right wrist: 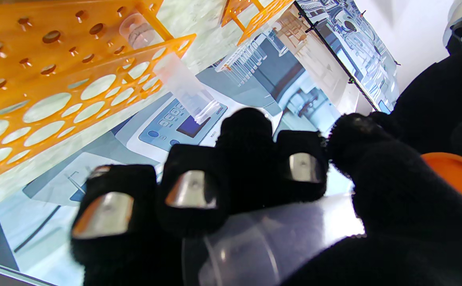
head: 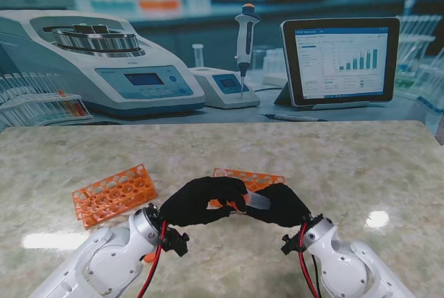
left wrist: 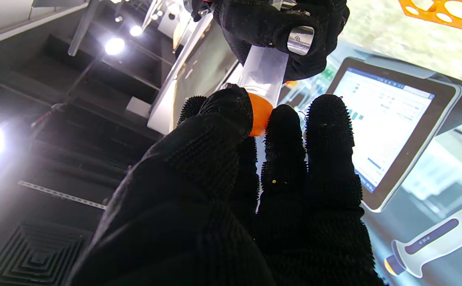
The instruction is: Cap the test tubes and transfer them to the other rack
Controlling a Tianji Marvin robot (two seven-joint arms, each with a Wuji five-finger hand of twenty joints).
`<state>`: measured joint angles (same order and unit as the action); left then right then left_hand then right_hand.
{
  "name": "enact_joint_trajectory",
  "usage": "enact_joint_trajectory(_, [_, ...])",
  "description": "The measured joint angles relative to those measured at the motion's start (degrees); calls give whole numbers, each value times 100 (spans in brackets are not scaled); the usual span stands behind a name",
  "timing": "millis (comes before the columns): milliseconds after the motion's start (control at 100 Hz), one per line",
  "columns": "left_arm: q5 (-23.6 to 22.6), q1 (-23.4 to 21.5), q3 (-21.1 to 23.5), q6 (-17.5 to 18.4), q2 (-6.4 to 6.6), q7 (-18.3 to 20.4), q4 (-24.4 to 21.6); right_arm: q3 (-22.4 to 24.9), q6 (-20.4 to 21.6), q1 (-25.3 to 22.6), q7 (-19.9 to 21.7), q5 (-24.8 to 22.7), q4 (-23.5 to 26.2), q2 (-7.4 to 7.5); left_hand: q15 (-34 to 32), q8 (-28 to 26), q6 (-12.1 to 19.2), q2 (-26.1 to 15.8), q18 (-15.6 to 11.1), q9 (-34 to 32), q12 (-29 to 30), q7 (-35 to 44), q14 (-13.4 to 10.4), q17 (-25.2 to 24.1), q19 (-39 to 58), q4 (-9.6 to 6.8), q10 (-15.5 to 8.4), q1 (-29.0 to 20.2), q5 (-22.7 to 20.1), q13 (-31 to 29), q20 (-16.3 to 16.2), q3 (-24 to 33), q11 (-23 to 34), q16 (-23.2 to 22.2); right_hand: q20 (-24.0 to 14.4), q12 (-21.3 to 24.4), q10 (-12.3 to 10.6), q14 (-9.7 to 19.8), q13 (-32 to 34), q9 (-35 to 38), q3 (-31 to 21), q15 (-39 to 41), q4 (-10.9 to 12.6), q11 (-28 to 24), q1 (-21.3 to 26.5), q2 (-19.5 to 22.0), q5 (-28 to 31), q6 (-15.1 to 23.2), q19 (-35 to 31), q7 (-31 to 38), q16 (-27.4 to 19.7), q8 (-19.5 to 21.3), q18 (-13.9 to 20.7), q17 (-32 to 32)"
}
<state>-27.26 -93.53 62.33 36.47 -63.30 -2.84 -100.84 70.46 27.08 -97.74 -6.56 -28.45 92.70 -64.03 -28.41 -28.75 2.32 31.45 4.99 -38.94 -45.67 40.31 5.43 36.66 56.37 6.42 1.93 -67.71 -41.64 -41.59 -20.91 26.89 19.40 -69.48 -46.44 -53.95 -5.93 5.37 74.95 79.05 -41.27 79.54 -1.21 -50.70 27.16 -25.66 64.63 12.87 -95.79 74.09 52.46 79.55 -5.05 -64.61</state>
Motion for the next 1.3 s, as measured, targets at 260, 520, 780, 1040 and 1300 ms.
enact_joint_trajectory(260, [92,140,-148,-47,-14,-57,101,35,45,-6,-14,-1,-30,3,0,0,0,0,0,0,-15,0,0,0,0,4,0,0,-15,0,0,-2,93,-3,0,0,0,-10,0,0,0,-1,0,0,6,80,0,-12,0,-1,-18,0,0,0])
enact_joint_trajectory(520, [142,246,-249,-66,-32,-96,163,54,96,-8,-26,1,-56,6,-5,0,2,16,3,0,-26,0,0,-1,0,9,-17,0,-36,0,0,-6,162,-5,0,0,0,-15,0,0,0,-10,0,1,12,97,0,-13,0,-1,-75,1,0,0])
enact_joint_trajectory(780, [155,285,-295,-58,-43,-124,172,46,115,-5,-26,1,-60,14,-13,0,3,23,4,-8,-32,0,1,-1,0,11,-22,0,-39,-2,0,-61,194,-5,0,0,0,-18,-3,0,0,-15,0,2,62,99,1,-13,0,-1,-149,1,0,0])
enact_joint_trajectory(1040, [162,350,-368,-47,-65,-171,193,9,120,-6,1,8,-58,17,-42,0,3,3,4,10,26,0,37,-2,0,12,7,-10,-5,-5,0,-66,15,-100,0,0,0,-21,-9,0,0,0,0,49,75,88,10,-13,0,-1,-110,1,0,0])
enact_joint_trajectory(1300, [169,371,-366,-41,-88,-172,207,-9,140,-20,17,0,-48,17,-47,0,-13,-16,4,13,26,0,63,-3,0,9,8,-16,-3,-5,0,-66,-11,-101,0,0,0,-21,-9,0,0,0,0,49,75,88,13,-13,0,-1,-78,1,0,0])
